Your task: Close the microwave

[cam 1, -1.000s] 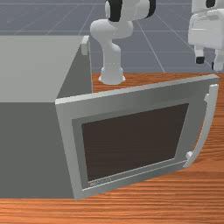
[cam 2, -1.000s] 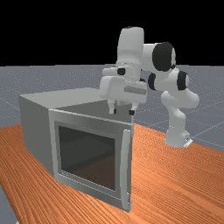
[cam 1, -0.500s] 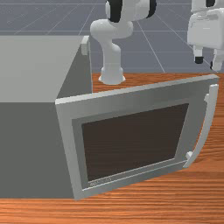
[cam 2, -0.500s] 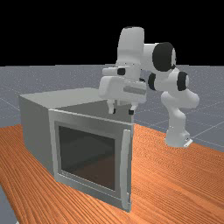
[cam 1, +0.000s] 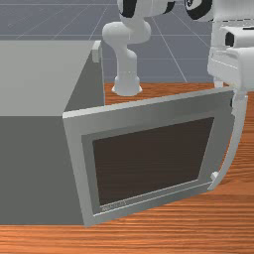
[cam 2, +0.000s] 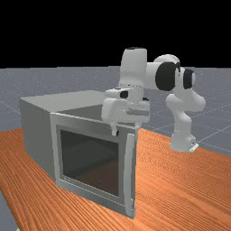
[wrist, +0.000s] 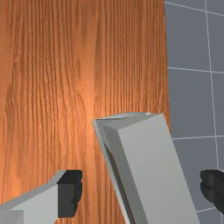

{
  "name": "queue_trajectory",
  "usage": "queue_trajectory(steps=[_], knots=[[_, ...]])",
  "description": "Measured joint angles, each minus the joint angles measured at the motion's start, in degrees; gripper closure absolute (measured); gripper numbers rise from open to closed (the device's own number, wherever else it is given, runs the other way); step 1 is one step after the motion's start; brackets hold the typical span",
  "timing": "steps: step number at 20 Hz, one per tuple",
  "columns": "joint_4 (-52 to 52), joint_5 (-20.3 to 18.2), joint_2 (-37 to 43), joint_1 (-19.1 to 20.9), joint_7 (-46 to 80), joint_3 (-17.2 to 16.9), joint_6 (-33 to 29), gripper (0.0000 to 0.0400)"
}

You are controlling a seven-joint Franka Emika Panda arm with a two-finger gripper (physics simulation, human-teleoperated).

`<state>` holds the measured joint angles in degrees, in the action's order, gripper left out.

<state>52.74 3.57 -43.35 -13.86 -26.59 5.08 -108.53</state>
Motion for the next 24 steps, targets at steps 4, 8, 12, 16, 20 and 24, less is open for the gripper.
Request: queue_trajectory(steps=[4, 8, 12, 16, 20, 24], knots=[[1.6, -0.3, -0.1, 0.2, -0.1, 0.1, -1.8, 0.0], [23.9, -5.2, 12.8, 3.0, -1.3, 2.4, -12.0, 0.0], [41.3, -3.4, 24.4, 3.0, -1.6, 1.9, -17.4, 0.0], [58.8, -2.6, 36.0, 2.9, 2.6, 1.8, -26.2, 0.0], [69.4, -3.7, 45.2, 4.9, 3.5, 1.7, -26.2, 0.0], [76.7, -5.4, 51.0, 6.5, -0.1, 0.2, -30.0, 0.0002]])
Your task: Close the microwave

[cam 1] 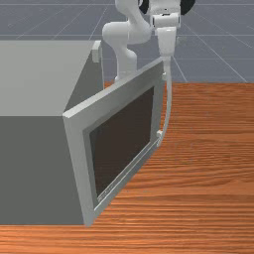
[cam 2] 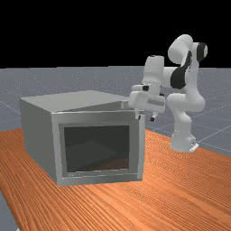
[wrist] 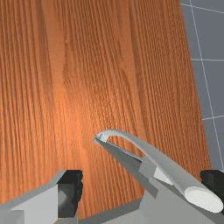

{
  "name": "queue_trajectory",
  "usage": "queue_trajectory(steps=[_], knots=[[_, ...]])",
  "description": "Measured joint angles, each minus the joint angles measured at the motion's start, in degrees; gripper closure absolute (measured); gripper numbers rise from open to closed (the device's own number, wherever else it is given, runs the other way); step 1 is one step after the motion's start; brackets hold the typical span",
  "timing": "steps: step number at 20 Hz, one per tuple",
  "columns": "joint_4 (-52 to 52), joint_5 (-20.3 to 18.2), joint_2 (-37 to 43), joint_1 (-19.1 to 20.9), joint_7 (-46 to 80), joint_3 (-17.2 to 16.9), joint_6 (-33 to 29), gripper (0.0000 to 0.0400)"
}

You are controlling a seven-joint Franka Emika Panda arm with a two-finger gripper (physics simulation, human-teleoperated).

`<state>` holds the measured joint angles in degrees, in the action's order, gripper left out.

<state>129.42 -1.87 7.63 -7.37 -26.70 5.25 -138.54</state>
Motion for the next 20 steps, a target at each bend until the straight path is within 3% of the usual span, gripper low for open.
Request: queue_trajectory(steps=[1, 2, 3, 7, 8, 12, 13, 14, 15, 16, 17, 18, 19, 20], knots=[[0.1, 3.9, 0.3, 0.1, 1.6, 0.3, 0.6, 0.0], [0.4, 4.2, 0.6, -0.1, 0.2, -0.2, 0.8, 0.0], [0.6, 8.9, 0.9, 0.0, 0.5, 0.0, 1.9, 0.0], [3.1, 3.8, 3.3, -2.0, -14.5, -5.2, 1.1, 0.0], [5.9, -1.1, 4.7, -3.3, -20.5, -7.5, -3.3, 0.0], [8.5, -2.6, 6.6, -5.1, -31.1, -11.3, -5.7, 0.0], [9.8, -1.9, 7.9, -5.0, -30.5, -10.8, -5.3, 0.0], [6.2, -7.4, 5.7, -6.9, -28.8, -9.9, -2.2, 0.0], [3.9, -6.6, 3.3, -8.4, -22.8, -6.4, -2.8, 0.0], [-1.1, -15.0, -1.9, -11.2, -21.0, -2.3, -6.6, 0.0], [-8.6, -15.4, -8.5, -12.5, -14.8, 3.4, -7.3, 0.0], [-17.5, -7.9, -15.9, -14.2, -4.1, 8.0, -7.3, 0.0], [-43.3, 6.0, -29.5, -21.1, 9.4, 6.3, 21.0, 0.0], [-31.7, 11.4, -23.9, -23.1, 11.6, 5.7, 8.3, 0.0]])
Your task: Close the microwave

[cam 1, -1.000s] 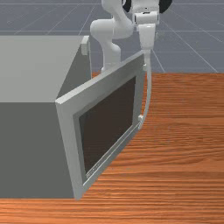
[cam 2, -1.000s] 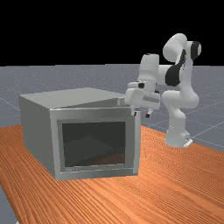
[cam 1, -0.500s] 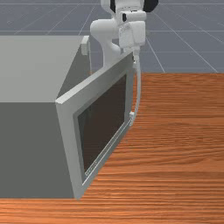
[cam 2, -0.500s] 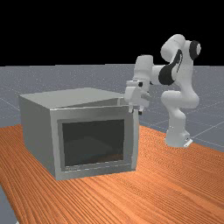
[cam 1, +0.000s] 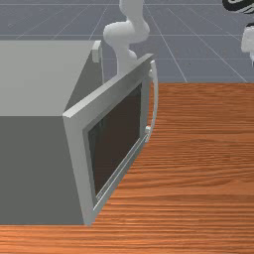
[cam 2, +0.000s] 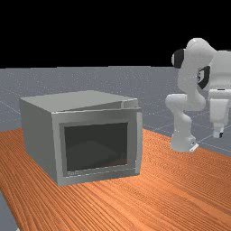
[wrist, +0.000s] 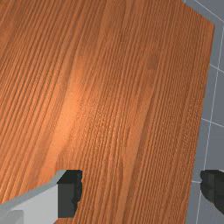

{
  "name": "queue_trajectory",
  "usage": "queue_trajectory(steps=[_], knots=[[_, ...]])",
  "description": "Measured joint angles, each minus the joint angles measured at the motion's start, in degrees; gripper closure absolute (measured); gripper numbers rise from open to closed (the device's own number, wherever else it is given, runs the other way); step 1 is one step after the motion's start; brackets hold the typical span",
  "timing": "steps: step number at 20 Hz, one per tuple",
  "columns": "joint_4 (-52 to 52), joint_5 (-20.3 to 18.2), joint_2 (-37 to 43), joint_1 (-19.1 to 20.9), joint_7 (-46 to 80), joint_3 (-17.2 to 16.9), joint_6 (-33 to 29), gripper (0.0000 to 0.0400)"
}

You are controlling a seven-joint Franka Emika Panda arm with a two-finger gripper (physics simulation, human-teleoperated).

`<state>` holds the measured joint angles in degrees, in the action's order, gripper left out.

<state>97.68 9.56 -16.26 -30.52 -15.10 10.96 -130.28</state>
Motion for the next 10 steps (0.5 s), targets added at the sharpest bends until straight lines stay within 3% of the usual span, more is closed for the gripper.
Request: queue_trajectory(steps=[1, 2, 6, 7, 10], knots=[[-8.5, 1.1, -5.6, -2.7, 2.5, 0.4, 3.9, 0.0], [-21.7, 0.6, -13.6, -2.7, -0.4, 0.3, 9.4, 0.0], [-27.1, 2.8, -17.1, -3.7, -0.4, -1.0, 13.1, 0.0], [-30.2, -2.2, -19.9, -1.8, -2.3, 1.2, 15.6, 0.0], [-26.3, -2.5, -23.5, -1.2, -2.4, 1.5, 9.6, 0.0]])
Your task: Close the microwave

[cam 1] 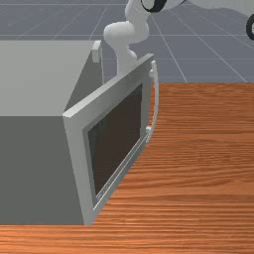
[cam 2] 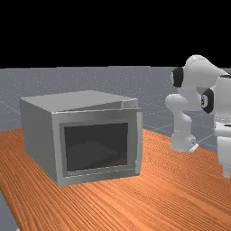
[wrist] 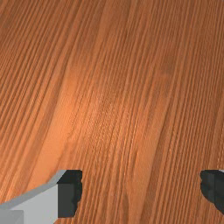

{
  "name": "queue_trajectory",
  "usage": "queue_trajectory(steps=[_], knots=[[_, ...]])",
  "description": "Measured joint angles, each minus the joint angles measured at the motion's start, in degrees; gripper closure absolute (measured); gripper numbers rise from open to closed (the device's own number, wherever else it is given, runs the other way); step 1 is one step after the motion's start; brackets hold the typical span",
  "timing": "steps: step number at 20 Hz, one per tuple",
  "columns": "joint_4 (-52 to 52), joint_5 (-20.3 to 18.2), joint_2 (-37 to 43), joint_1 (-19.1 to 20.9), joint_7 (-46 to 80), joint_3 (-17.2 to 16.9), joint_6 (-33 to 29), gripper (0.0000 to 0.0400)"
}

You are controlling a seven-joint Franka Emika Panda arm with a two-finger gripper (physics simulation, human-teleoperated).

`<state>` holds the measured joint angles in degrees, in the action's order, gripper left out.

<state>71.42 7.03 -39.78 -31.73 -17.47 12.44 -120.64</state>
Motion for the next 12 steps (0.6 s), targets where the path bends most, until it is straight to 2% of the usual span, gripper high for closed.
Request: queue_trajectory(steps=[1, 3, 6, 7, 8, 9, 10, 11, 12], knots=[[8.8, 5.9, 4.0, -1.6, 2.1, -3.2, -5.5, 0.0], [17.4, 7.1, 9.4, 0.9, -0.4, -4.2, -6.2, 0.0], [32.5, 6.9, 19.4, 8.2, -7.9, -5.4, -10.9, 0.0], [36.5, 5.6, 22.1, 11.1, -11.3, -5.7, -13.0, 0.0], [42.1, -6.0, 25.3, 18.0, -32.1, -2.6, -18.4, 0.0], [44.6, -8.5, 27.3, 20.9, -40.7, -3.5, -18.4, 0.0], [46.3, -13.3, 29.2, 23.9, -56.3, -4.7, -16.1, 0.0001], [47.3, -15.2, 30.0, 25.1, -66.1, -6.0, -15.1, 0.0], [46.1, -16.4, 29.8, 28.3, -78.2, -8.4, -12.6, 0.0]])
